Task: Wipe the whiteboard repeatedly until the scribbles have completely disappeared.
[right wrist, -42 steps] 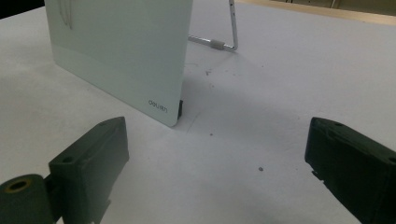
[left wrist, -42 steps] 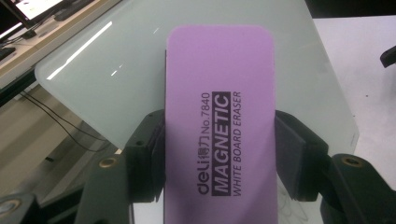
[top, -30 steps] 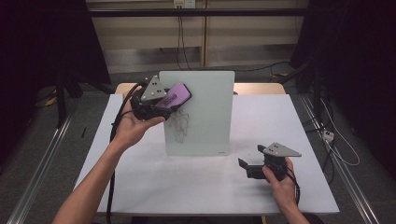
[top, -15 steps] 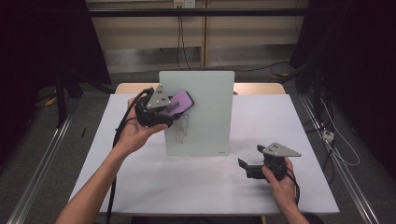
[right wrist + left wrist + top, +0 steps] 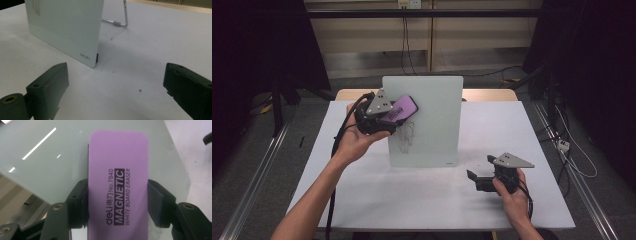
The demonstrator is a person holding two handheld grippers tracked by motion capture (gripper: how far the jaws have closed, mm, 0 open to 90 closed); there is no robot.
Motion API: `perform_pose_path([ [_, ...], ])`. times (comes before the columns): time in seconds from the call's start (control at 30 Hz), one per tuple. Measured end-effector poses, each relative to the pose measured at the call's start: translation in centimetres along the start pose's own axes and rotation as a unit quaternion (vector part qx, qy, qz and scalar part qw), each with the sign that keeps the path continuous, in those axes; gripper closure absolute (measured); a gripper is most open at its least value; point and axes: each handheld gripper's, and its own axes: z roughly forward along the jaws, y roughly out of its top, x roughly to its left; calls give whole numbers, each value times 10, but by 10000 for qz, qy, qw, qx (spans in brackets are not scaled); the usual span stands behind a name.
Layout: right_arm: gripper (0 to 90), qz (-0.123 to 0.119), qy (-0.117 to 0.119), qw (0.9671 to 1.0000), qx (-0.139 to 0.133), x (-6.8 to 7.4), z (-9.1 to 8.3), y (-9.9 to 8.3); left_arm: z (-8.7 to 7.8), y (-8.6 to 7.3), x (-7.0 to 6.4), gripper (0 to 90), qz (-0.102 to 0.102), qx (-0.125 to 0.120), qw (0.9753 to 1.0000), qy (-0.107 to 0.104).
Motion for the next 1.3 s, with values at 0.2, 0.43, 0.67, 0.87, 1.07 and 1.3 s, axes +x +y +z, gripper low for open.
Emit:
perform_pose_path([
  [0.2, 62, -1, 5, 10000, 8, 0, 0, 0, -4, 0, 5, 412, -13, -30, 10000, 88],
  [0.43, 62, 2, 5, 10000, 16, 1, 0, 0, 0, -8, -3, 411, 67, 115, 9999, 42],
  [0.67, 62, 9, 8, 10000, 20, 1, 0, 0, 7, -20, -15, 411, 134, 292, 9994, -117],
  [0.87, 62, 10, 15, 10000, 27, 1, 1, 0, 13, -27, -25, 410, 185, 373, 9989, -208],
  [1.07, 62, 16, 17, 10000, 23, 1, 1, 0, 19, -35, -35, 410, 234, 484, 9981, -315],
  [1.3, 62, -27, 23, 10000, 30, 1, 1, 0, 21, -34, -36, 410, 260, 582, 9972, -403],
])
